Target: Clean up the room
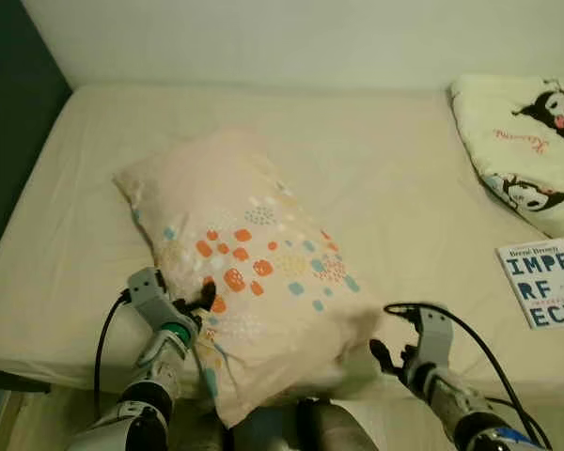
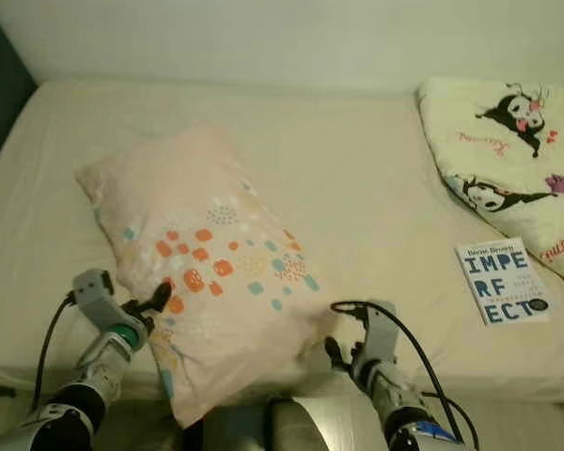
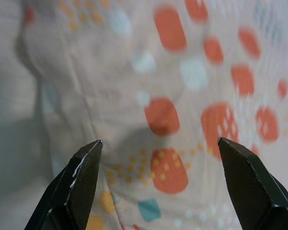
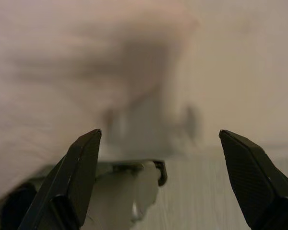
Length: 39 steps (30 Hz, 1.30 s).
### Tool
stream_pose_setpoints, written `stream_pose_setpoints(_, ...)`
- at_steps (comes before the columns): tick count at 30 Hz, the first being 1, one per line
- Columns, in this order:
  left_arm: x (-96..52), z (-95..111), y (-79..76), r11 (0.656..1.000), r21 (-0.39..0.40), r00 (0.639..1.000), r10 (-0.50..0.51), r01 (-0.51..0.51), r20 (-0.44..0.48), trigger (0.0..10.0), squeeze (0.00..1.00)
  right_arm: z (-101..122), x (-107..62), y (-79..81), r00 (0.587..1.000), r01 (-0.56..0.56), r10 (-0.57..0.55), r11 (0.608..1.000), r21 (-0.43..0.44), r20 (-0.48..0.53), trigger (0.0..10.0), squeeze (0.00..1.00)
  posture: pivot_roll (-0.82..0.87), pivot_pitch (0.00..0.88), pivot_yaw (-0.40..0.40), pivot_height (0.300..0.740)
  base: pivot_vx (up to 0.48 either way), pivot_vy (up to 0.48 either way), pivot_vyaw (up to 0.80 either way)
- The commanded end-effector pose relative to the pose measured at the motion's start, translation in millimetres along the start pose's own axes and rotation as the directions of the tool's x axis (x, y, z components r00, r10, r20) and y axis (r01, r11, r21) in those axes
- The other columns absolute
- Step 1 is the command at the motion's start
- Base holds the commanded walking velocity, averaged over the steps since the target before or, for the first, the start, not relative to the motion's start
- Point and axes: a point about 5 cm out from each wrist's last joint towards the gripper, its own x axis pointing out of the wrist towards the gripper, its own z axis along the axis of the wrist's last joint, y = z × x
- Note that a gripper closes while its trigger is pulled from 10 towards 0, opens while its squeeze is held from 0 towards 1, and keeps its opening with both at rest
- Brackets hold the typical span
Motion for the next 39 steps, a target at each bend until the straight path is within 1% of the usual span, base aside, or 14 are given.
stream_pose_setpoints(1,-3.0,-10.9,2.1,1.0,0.017,0.999,0.017,-0.016,-0.04,10.0,0.0,-5.3,-2.4,-2.5,1.0,-0.006,0.006,1.0,-0.006,-0.005,10.0,0.0,-0.25,0.256,0.066,0.74,0.0,0.0,0.0)
stream_pose_setpoints(14,-2.7,-22.5,-14.1,1.0,0.023,0.998,0.013,-0.012,-0.064,10.0,0.0,-0.8,-7.9,-9.5,0.996,-0.055,0.055,0.999,0.001,0.066,10.0,0.0,-0.33,0.329,0.072,0.74,0.0,0.0,0.0)
stream_pose_setpoints(16,-0.5,-20.8,-28.2,0.98,-0.178,0.995,-0.094,0.087,-0.029,10.0,0.0,-2.4,-11.4,-12.5,0.994,-0.069,0.07,0.998,-0.011,0.079,10.0,0.0,-0.38,0.357,0.061,0.74,0.0,0.0,0.0)
stream_pose_setpoints(17,-0.5,-20.8,-28.2,0.98,-0.178,0.995,-0.094,0.087,-0.029,10.0,0.0,-2.4,-11.4,-12.5,0.994,-0.069,0.07,0.998,-0.011,0.079,10.0,0.0,-0.38,0.357,0.061,0.74,0.0,0.0,0.0)
stream_pose_setpoints(18,0.8,-18.1,-37.6,0.946,-0.277,0.985,-0.175,0.17,0.006,10.0,0.0,-2.6,-12.7,-13.7,0.994,-0.075,0.076,0.997,-0.017,0.083,10.0,0.0,-0.38,0.359,0.06,0.74,0.0,0.0,0.0)
stream_pose_setpoints(22,1.2,-14.8,-57.3,0.886,-0.327,0.943,-0.328,0.329,0.061,10.0,0.0,-1.9,-16.0,-18.6,0.993,-0.078,0.081,0.996,-0.038,0.087,10.0,0.0,-0.42,0.382,0.046,0.74,0.0,0.0,0.0)
stream_pose_setpoints(24,0.1,-17.3,-69.6,0.87,-0.295,0.916,-0.397,0.396,0.058,10.0,0.0,2.0,-19.3,-23.6,0.991,-0.082,0.086,0.995,-0.048,0.099,10.0,0.0,-0.44,0.389,0.041,0.74,0.0,0.0,0.0)
stream_pose_setpoints(29,-3.2,-28.2,-79.8,0.902,-0.152,0.913,-0.408,0.404,0.003,10.0,0.0,14.7,-25.7,-28.4,0.984,-0.105,0.115,0.991,-0.079,0.138,10.0,0.0,-0.49,0.412,0.014,0.74,0.0,0.0,0.0)
stream_pose_setpoints(31,-2.5,-29.4,-73.6,0.945,-0.044,0.946,-0.324,0.323,-0.021,10.0,0.0,18.4,-26.8,-28.9,0.982,-0.109,0.12,0.991,-0.079,0.148,10.0,0.0,-0.49,0.42,0.009,0.74,0.0,0.0,0.0)
stream_pose_setpoints(32,-2.5,-29.4,-73.6,0.945,-0.044,0.946,-0.324,0.323,-0.021,10.0,0.0,18.4,-26.8,-28.9,0.982,-0.109,0.12,0.991,-0.079,0.148,10.0,0.0,-0.49,0.42,0.009,0.74,0.0,0.0,0.0)
stream_pose_setpoints(34,-0.9,-21.4,-64.5,0.954,0.12,0.962,-0.275,0.273,-0.004,10.0,0.0,20.6,-28.7,-29.1,0.98,-0.114,0.125,0.99,-0.082,0.154,10.0,0.0,-0.49,0.427,-0.001,0.74,0.0,0.0,0.0)
stream_pose_setpoints(35,-0.9,-21.4,-64.5,0.954,0.12,0.962,-0.275,0.273,-0.004,10.0,0.0,20.6,-28.7,-29.1,0.98,-0.114,0.125,0.99,-0.082,0.154,10.0,0.0,-0.49,0.427,-0.001,0.74,0.0,0.0,0.0)
stream_pose_setpoints(36,3.1,0.1,-50.3,0.962,0.178,0.972,-0.223,0.207,0.078,10.0,0.0,20.2,-30.2,-28.2,0.979,-0.121,0.133,0.989,-0.085,0.156,10.0,0.0,-0.48,0.432,0.0,0.74,0.0,0.0,0.0)
stream_pose_setpoints(39,4.3,9.7,-45.1,0.963,0.201,0.972,-0.206,0.181,0.113,10.0,0.0,19.7,-30.7,-27.6,0.978,-0.124,0.136,0.989,-0.085,0.156,10.0,0.0,-0.48,0.432,0.0,0.74,0.0,0.0,0.0)
